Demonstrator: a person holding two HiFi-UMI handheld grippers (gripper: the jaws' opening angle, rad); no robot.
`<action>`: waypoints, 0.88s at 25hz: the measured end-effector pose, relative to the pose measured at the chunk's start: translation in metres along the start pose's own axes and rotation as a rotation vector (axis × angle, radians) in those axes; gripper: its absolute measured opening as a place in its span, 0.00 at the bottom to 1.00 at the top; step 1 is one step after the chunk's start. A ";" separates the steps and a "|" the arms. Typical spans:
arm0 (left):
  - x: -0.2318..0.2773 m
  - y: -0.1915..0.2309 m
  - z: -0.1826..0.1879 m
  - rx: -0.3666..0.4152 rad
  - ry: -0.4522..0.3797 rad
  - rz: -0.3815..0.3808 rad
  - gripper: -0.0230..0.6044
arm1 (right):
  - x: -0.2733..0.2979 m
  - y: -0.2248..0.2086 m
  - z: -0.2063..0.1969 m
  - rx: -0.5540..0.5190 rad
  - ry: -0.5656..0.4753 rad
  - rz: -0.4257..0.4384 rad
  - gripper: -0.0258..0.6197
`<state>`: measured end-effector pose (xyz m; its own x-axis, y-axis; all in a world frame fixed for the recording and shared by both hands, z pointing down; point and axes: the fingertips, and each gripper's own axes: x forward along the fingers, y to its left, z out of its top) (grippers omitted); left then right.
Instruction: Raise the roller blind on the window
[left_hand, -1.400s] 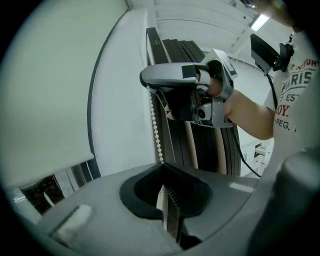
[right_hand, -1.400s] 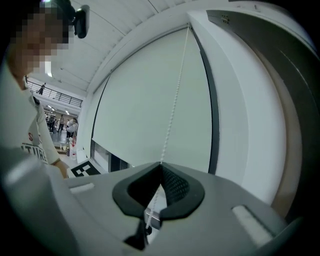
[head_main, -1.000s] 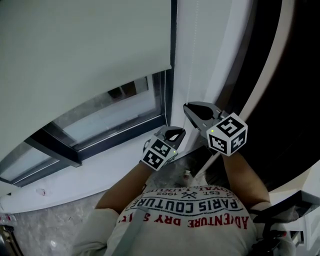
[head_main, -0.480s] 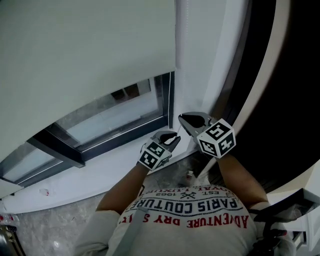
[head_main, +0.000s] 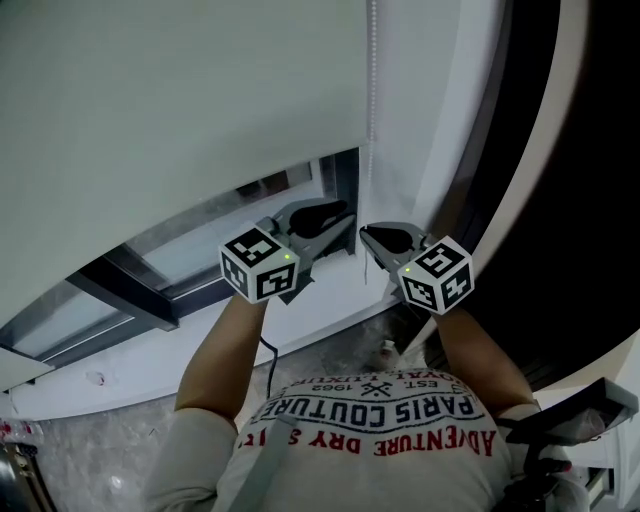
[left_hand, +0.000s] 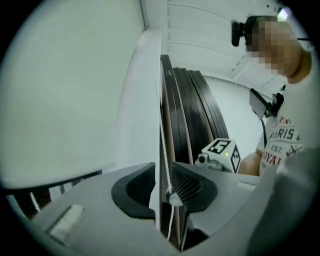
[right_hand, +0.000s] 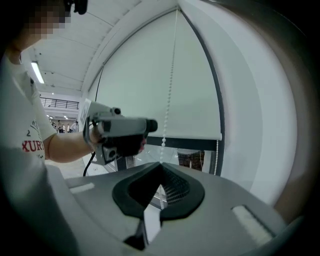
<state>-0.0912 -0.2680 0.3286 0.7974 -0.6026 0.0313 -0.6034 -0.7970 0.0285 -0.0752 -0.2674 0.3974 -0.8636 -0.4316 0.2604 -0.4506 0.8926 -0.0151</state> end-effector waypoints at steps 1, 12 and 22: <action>0.001 0.001 0.018 0.000 -0.024 -0.012 0.20 | 0.000 0.001 0.001 0.000 -0.002 0.001 0.05; 0.042 -0.001 0.110 0.029 -0.071 -0.065 0.19 | -0.004 0.006 -0.001 0.008 -0.018 0.006 0.05; 0.048 -0.005 0.109 -0.044 -0.043 -0.101 0.05 | -0.007 0.002 -0.004 0.021 -0.023 -0.008 0.05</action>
<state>-0.0491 -0.2970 0.2208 0.8532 -0.5214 -0.0165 -0.5190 -0.8516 0.0735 -0.0692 -0.2618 0.3993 -0.8651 -0.4415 0.2380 -0.4617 0.8864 -0.0337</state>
